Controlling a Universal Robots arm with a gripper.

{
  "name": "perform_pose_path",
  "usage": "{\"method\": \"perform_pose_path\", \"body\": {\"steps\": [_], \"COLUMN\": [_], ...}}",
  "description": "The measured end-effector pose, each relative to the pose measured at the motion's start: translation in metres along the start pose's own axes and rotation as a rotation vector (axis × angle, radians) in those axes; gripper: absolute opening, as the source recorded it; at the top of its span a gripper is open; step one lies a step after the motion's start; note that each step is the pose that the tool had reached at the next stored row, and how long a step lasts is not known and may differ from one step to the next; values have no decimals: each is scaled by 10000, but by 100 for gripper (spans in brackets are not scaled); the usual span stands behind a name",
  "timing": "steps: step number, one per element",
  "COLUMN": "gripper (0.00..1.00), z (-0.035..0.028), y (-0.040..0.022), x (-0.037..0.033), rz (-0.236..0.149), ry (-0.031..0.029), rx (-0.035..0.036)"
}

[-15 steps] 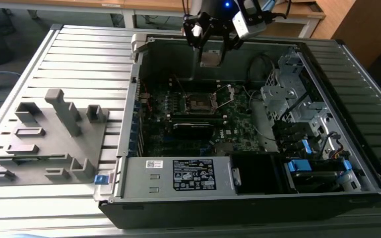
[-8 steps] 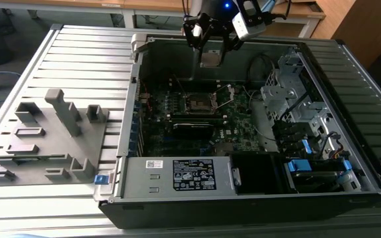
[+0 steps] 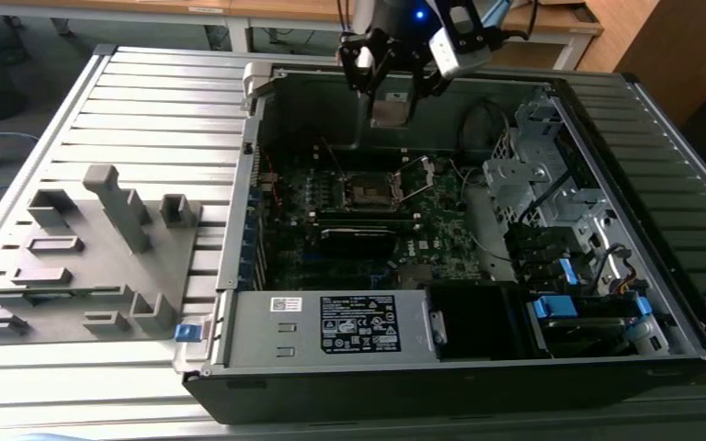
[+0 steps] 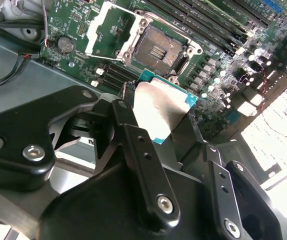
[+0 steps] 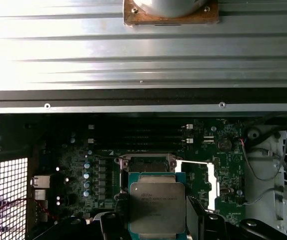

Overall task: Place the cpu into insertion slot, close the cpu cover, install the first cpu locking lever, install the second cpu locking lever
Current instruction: 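Place the cpu into insertion slot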

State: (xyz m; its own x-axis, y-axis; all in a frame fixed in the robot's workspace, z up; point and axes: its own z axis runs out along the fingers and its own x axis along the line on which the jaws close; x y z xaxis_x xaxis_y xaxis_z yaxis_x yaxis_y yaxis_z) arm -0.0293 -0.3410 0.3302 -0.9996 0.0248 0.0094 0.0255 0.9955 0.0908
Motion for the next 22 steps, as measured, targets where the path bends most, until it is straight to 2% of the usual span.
{"method": "perform_pose_path", "body": {"steps": [8, 14, 22], "gripper": [54, 54, 54], "z": [72, 84, 223], "y": [-7, -8, -20], "x": [-1, -1, 0], "rz": [0, 0, 0], "ry": [0, -1, -3], "rx": [0, -3, -1]}}
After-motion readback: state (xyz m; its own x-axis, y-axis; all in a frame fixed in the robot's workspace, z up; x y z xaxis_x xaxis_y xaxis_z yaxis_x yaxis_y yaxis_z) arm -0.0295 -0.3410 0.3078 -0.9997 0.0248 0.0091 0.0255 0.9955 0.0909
